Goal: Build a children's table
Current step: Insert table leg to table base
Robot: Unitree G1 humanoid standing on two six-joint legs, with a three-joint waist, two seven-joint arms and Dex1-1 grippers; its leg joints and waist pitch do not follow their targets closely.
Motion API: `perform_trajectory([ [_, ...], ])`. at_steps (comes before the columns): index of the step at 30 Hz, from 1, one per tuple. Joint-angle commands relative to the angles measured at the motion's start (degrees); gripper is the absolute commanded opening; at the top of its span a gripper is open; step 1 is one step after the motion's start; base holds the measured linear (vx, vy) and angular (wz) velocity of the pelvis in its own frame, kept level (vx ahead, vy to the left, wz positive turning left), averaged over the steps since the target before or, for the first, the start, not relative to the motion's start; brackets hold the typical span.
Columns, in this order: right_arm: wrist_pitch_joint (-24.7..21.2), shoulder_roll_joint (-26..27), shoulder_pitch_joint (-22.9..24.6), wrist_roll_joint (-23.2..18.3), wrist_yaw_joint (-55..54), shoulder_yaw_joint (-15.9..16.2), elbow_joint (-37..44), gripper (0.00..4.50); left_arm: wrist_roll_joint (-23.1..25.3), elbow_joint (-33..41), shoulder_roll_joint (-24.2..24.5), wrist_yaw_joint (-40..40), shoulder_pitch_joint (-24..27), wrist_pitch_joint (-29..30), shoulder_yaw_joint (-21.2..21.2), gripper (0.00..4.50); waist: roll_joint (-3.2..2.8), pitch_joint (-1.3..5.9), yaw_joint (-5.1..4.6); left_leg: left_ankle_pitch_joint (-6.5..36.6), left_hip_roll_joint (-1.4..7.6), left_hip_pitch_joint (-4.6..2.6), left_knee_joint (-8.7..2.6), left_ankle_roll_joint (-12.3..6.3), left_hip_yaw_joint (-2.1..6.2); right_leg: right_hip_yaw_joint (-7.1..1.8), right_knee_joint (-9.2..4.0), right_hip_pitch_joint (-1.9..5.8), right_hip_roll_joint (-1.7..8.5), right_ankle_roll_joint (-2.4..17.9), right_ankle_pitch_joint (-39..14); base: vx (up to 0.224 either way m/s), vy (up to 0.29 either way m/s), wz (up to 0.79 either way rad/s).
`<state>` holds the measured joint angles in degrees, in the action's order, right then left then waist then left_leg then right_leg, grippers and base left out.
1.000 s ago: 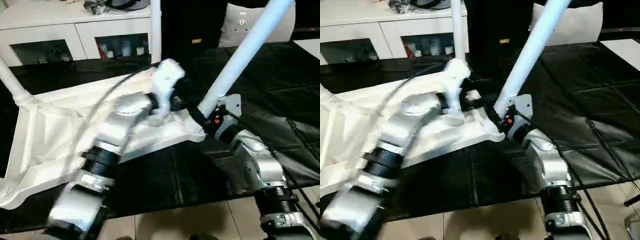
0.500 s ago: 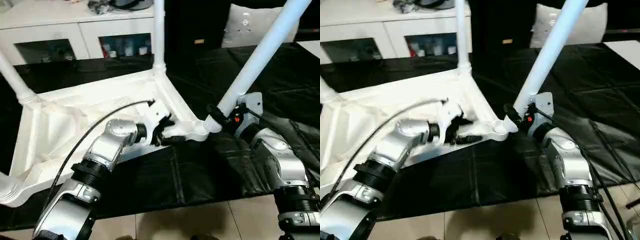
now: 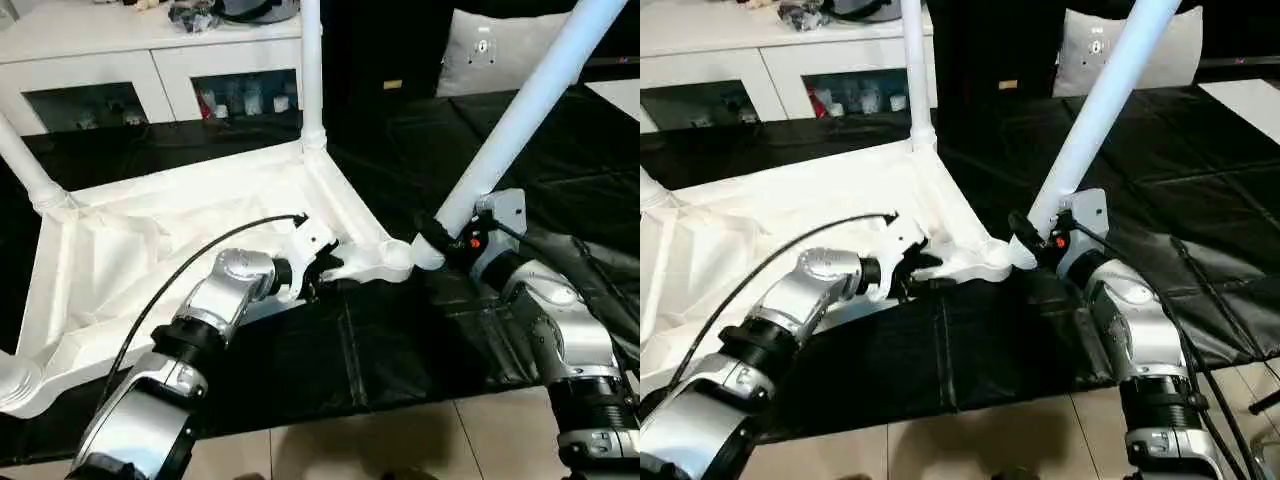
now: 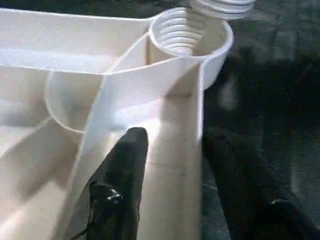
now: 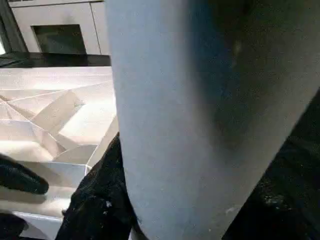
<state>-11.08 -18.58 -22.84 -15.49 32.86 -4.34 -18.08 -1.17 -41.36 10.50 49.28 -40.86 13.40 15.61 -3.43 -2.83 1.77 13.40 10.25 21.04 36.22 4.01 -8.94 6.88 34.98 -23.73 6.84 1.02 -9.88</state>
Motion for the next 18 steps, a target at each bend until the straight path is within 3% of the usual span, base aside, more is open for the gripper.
perform_trajectory([
  [1, -1.2, 0.0, 0.3, 0.0, 0.0, 0.0, 0.9, 1.88, 1.2, -1.1, 0.6, 0.0, -0.5, -0.5, 0.5, 1.89, 0.44, 4.16, 0.08, 3.7, 1.86, 0.49, -4.45, -6.96, 0.27, -2.72, -4.17, 4.53, 2.05, 13.2, -8.9, 0.0, 0.0, 0.0],
  [8, -1.9, -0.5, -0.1, -0.3, 0.9, 0.4, 1.4, 1.88, 1.4, -1.7, 0.8, 1.2, -0.5, -1.1, 0.7, 1.28, 0.41, 4.07, 0.09, 4.1, 1.95, 0.49, -4.55, -7.0, 0.27, -2.73, -4.18, 4.48, 2.07, 13.4, -9.1, 0.0, 0.0, 0.0],
  [9, -2.1, -0.6, -0.2, -0.3, 1.1, 0.4, 1.5, 1.88, 1.6, -1.7, 0.9, 1.4, -0.4, -1.2, 0.9, 1.28, 0.7, 4.1, 0.06, 4.1, 1.94, 0.51, -4.54, -7.03, 0.24, -2.74, -4.22, 4.49, 2.05, 13.3, -9.2, 0.0, 0.0, 0.0],
  [16, -4.6, -2.0, -1.4, -1.0, 3.8, 1.5, 3.1, 1.88, 3.0, -2.5, 1.3, 2.1, -0.6, -1.9, 2.1, 0.75, 0.48, 4.11, 0.12, 3.3, 2.01, 0.49, -4.49, -7.4, 0.29, -2.79, -4.07, 4.49, 2.09, 13.6, -8.3, 0.0, 0.0, 0.0],
  [18, -9.5, -3.8, -2.1, -2.7, 8.4, 3.6, 5.7, 1.88, 4.5, -2.1, 2.1, 2.6, -0.6, -2.7, 3.5, 0.54, 0.64, 4.03, 0.16, 4.0, 1.92, 0.54, -4.51, -7.63, 0.3, -2.74, -4.19, 4.65, 2.05, 13.4, -9.2, 0.0, 0.0, 0.0],
])
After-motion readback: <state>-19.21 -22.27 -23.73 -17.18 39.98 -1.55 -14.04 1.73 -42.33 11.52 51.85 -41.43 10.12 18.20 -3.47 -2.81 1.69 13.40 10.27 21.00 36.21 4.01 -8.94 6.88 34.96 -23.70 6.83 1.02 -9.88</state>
